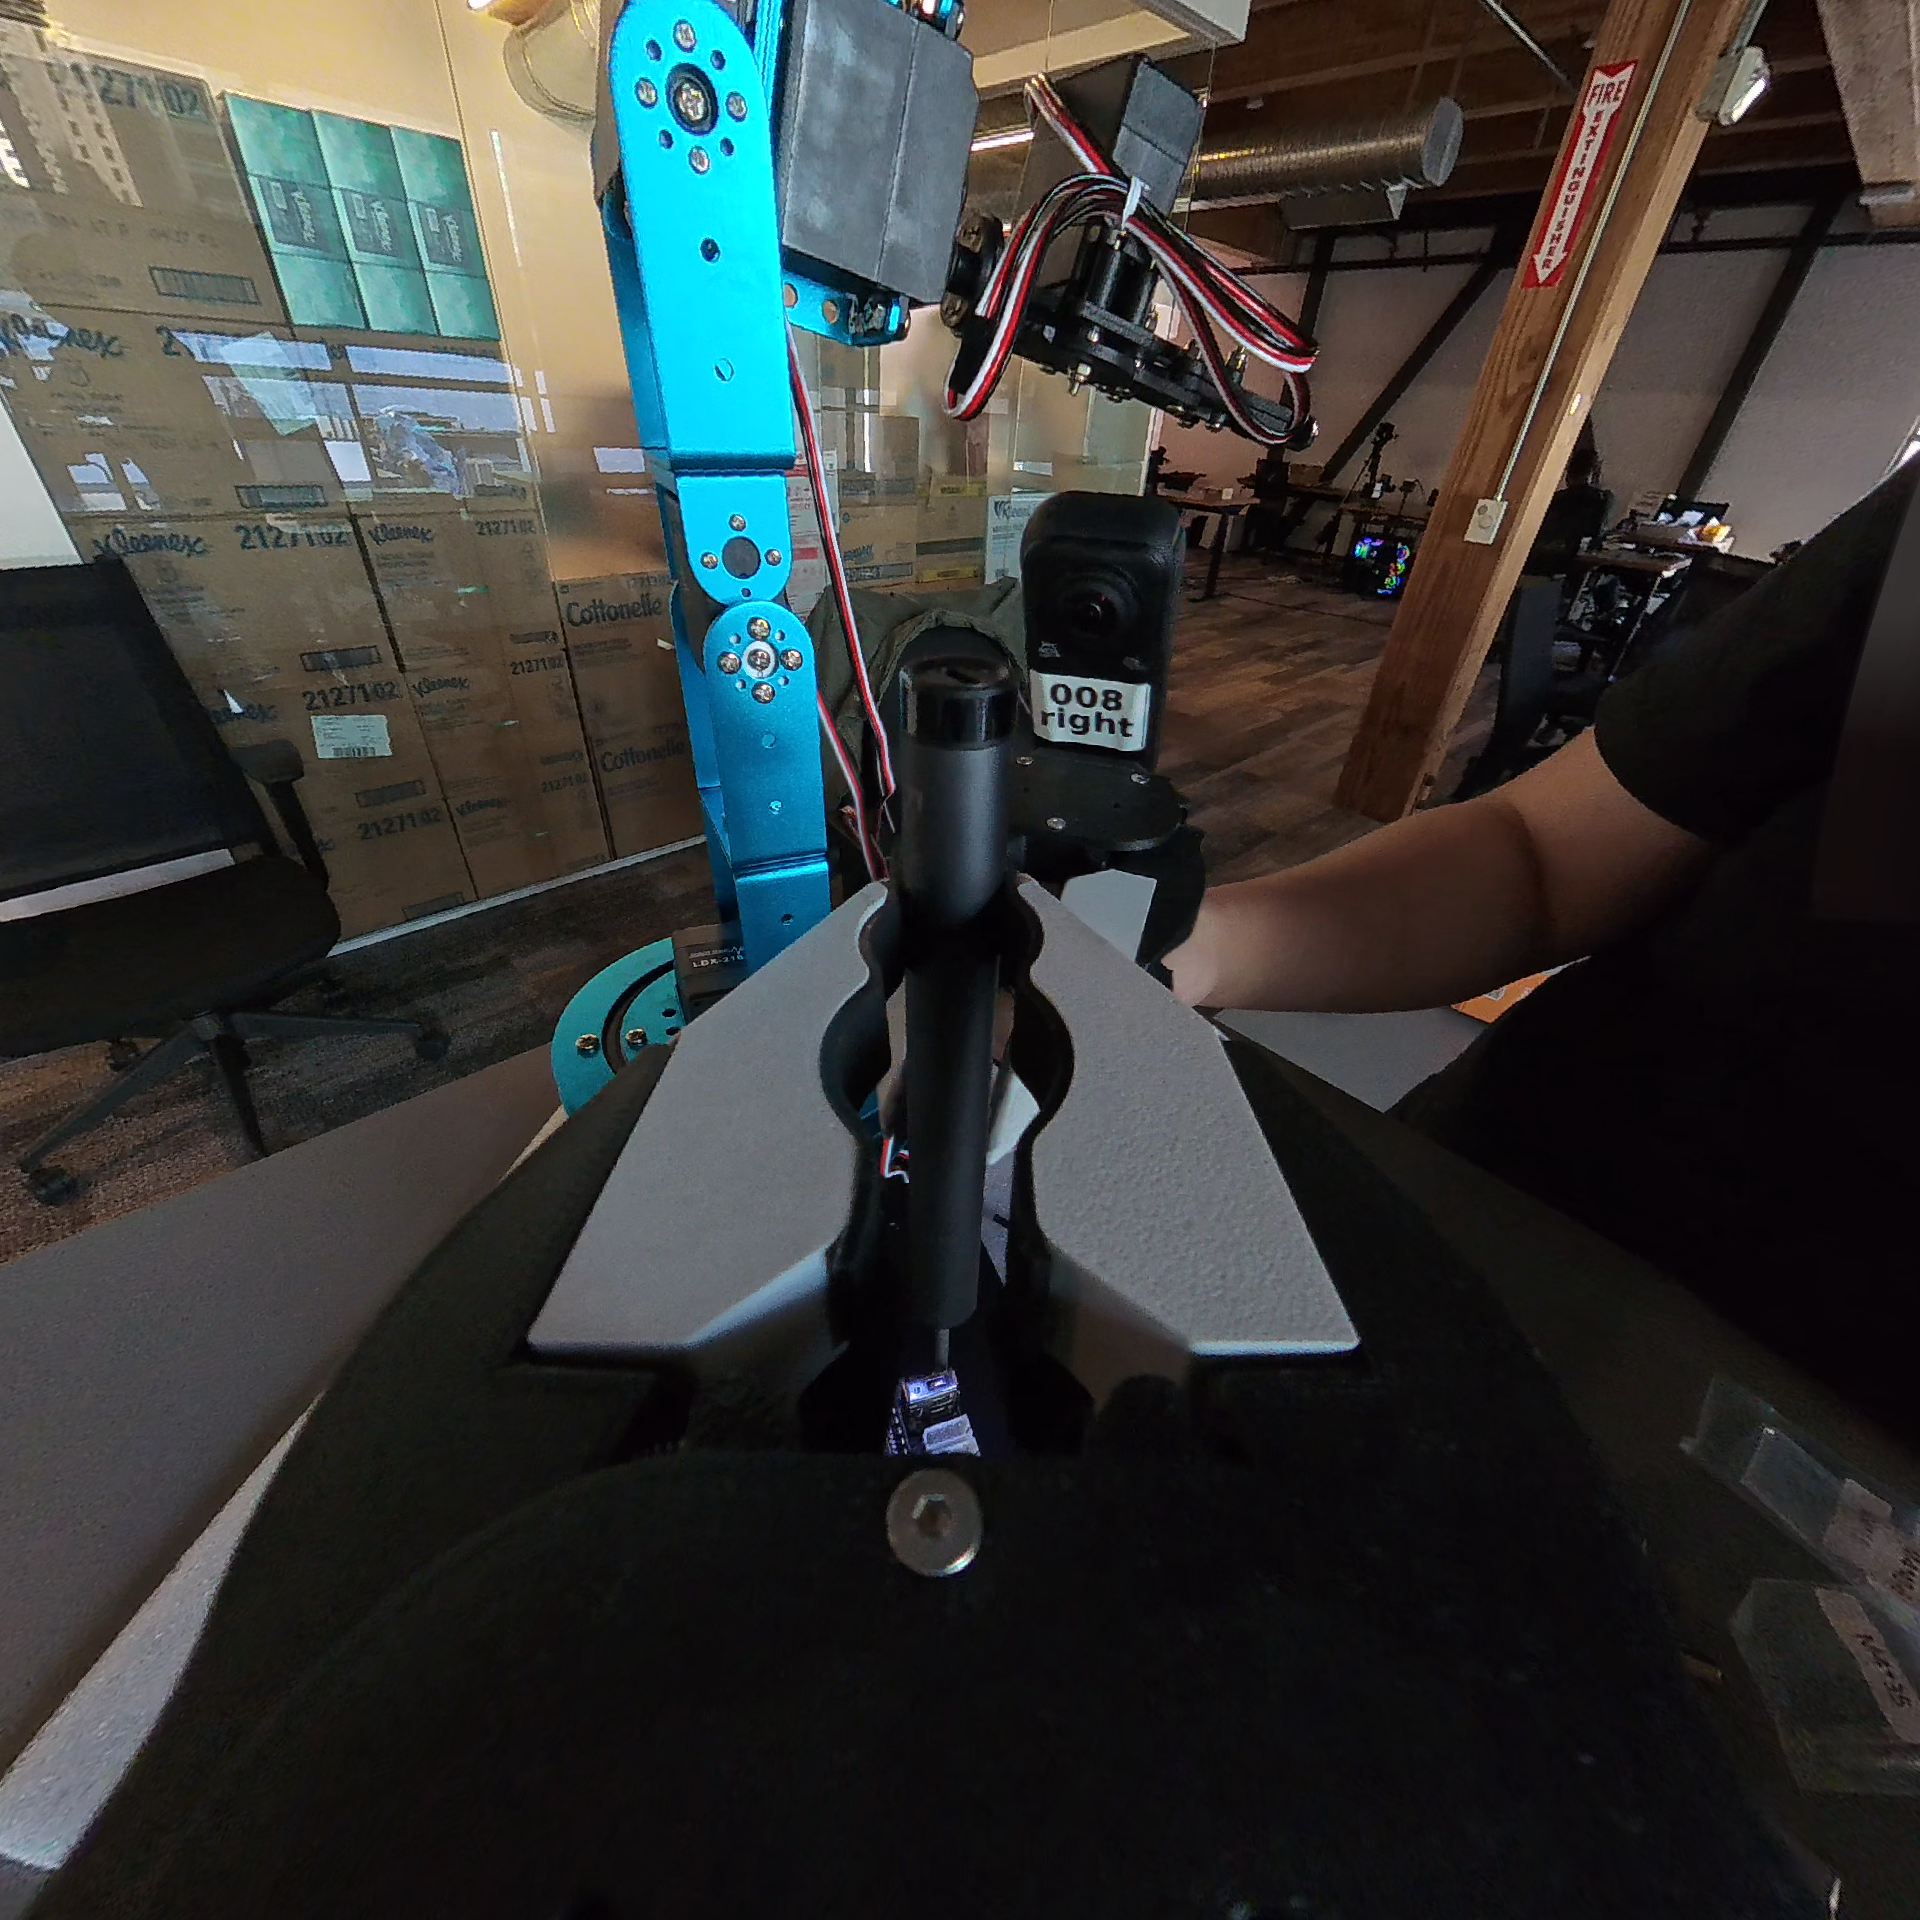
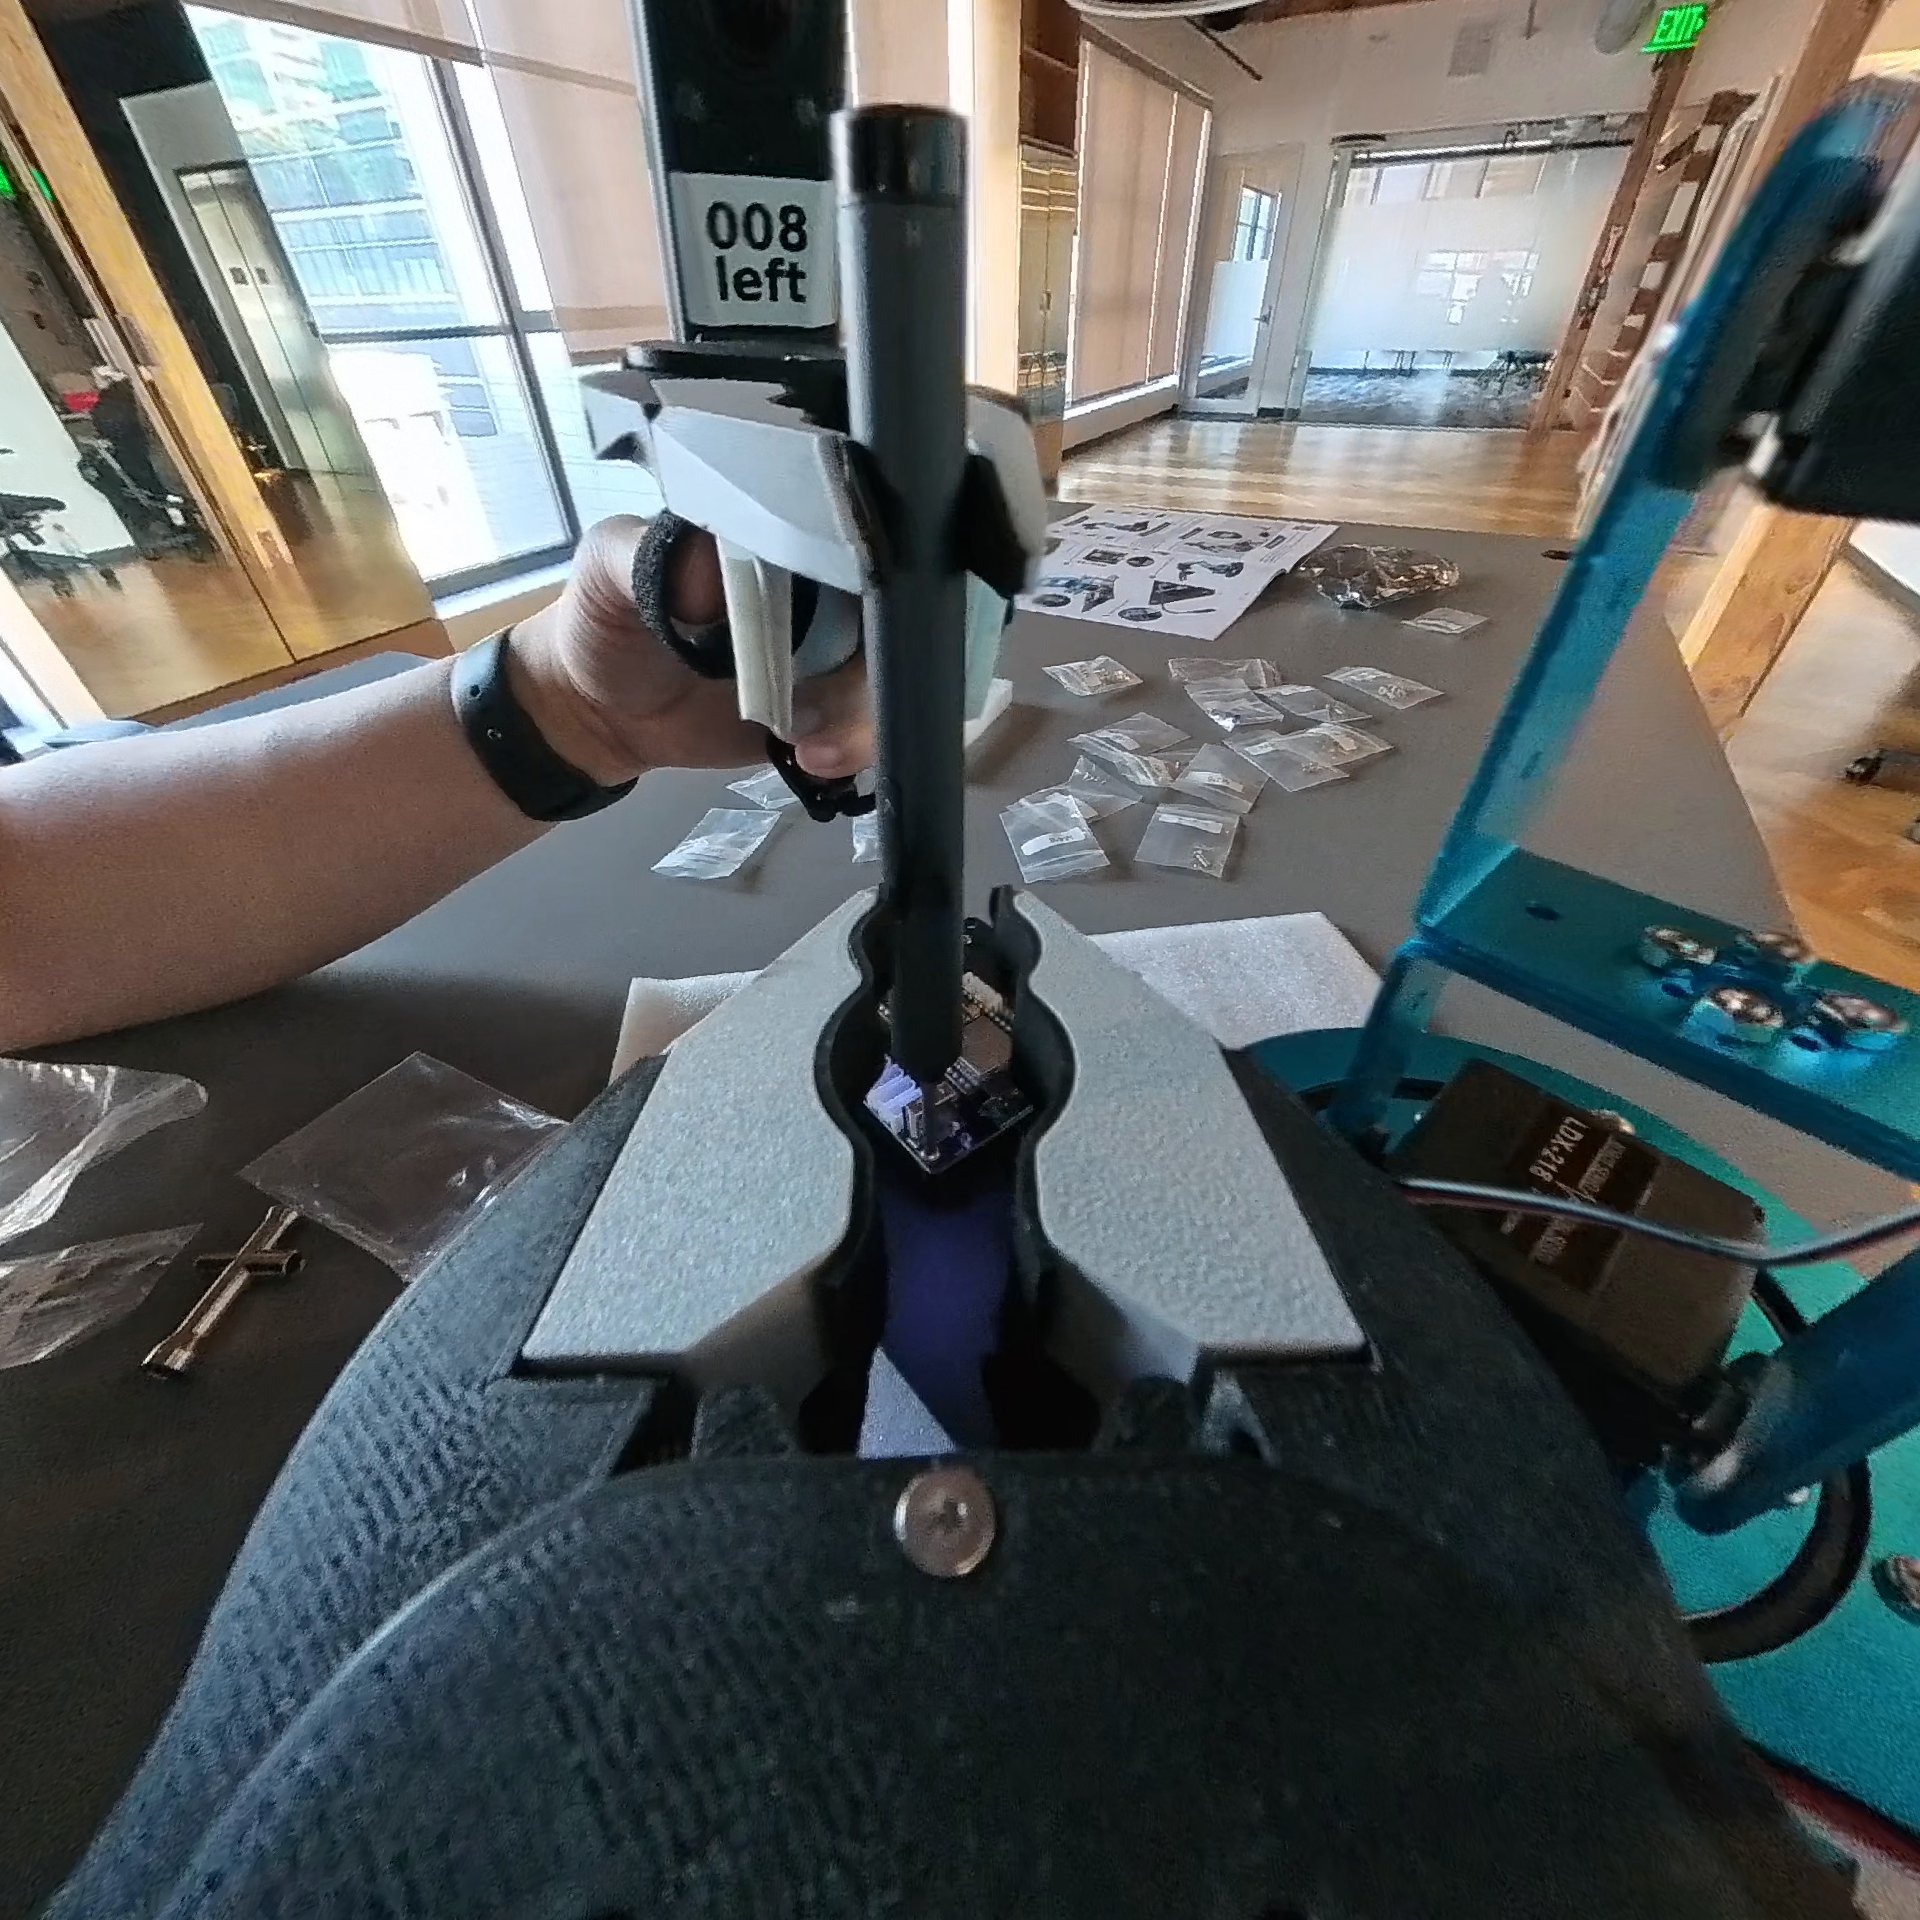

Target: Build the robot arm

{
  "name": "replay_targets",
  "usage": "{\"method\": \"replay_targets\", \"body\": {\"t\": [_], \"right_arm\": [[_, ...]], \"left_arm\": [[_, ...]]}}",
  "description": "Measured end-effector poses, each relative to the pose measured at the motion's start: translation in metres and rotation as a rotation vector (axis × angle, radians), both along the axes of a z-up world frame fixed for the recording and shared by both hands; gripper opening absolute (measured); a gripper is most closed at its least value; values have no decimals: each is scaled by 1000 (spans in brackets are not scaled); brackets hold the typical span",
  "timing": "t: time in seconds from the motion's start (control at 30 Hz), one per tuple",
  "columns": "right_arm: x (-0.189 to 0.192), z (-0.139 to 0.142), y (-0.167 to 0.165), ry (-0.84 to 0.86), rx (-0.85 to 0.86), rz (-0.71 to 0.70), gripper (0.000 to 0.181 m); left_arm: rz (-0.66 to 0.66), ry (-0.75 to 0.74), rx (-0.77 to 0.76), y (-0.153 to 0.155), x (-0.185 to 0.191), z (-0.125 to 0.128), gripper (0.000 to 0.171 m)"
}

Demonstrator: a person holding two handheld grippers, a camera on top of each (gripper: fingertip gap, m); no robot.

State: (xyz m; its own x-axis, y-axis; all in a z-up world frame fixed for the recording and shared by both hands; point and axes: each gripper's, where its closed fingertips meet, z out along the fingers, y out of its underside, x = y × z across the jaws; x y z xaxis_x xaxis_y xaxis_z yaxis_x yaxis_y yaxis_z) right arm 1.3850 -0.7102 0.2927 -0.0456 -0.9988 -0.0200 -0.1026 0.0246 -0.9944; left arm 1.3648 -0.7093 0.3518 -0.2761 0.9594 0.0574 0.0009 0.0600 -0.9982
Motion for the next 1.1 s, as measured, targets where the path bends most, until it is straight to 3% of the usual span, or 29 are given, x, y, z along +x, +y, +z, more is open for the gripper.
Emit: {"method": "replay_targets", "body": {"t": [0.27, 0.37, 0.7, 0.83, 1.1], "right_arm": [[0, 0, 5, -9, 50, 67, 11], [0, 0, 9, -12, 39, 97, 17], [0, -1, 6, -27, 50, 86, 18], [-1, 1, 7, -47, 62, 105, 7], [0, 2, 5, -46, 62, 106, 11]], "left_arm": [[-3, 0, -2, 0, -2, 0, 16], [0, -3, -5, 0, -2, 0, 16], [-4, -5, -1, 1, -2, 0, 16], [-12, -3, 4, 2, -3, 0, 16], [-7, 1, 1, 1, -3, 0, 16]]}}
